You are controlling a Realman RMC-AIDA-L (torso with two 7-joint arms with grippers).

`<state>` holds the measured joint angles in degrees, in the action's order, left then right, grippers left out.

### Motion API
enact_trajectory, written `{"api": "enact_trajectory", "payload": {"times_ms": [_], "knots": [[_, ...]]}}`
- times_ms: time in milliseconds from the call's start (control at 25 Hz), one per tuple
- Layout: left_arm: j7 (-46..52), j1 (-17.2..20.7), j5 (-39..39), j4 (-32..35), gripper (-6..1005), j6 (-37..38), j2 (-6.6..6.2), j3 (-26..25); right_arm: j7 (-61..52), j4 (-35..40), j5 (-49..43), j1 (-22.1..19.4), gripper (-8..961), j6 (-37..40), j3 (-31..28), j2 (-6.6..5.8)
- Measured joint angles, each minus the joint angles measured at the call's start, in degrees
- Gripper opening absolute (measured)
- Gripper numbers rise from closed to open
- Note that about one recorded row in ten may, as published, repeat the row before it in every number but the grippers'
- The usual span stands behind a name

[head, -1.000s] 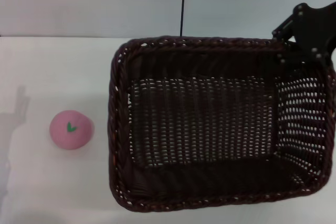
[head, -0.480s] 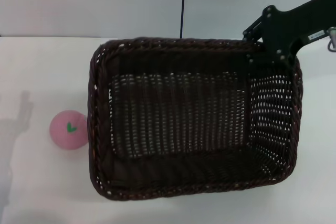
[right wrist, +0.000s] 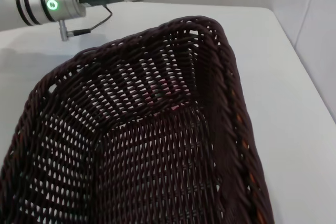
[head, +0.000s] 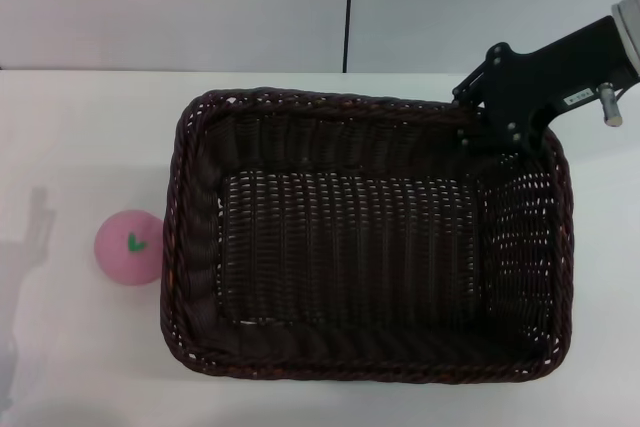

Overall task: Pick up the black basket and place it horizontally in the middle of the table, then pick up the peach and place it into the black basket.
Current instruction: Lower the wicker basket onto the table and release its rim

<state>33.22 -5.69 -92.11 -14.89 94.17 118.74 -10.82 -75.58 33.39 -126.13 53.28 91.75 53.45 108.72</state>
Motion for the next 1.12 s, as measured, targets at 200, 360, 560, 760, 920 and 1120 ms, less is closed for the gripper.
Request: {"api": "enact_trajectory", "payload": {"times_ms": [200,360,560,760,920,1120], "knots": [[0.0,-0.1,0.0,0.0,753,0.0,0.00,0.1,0.8,0.3,0.1,-0.5,169,0.0,-0.4,0.16],[0.0,-0.5,0.0,0.0,753,-0.2,0.00,0.6,2.1,0.4,0.4,-0.8,170,-0.5,-0.5,0.71],[0.0,-0.4,0.0,0.0,752,-0.3,0.00,0.7,2.8,0.6,1.0,-1.1,172,-2.4,-0.5,1.34],[0.0,-0.2,0.0,0.0,752,-0.5,0.03,0.9,2.9,0.6,2.3,-1.1,173,-3.3,-0.4,1.41],[0.0,-0.3,0.0,-0.4,752,-0.9,0.08,1.2,3.0,0.6,2.4,-0.9,359,-4.5,-0.4,1.41],[0.0,-0.5,0.0,-0.6,752,-1.6,0.09,1.3,3.7,0.6,3.0,-1.3,418,-7.7,-0.5,1.56]]}}
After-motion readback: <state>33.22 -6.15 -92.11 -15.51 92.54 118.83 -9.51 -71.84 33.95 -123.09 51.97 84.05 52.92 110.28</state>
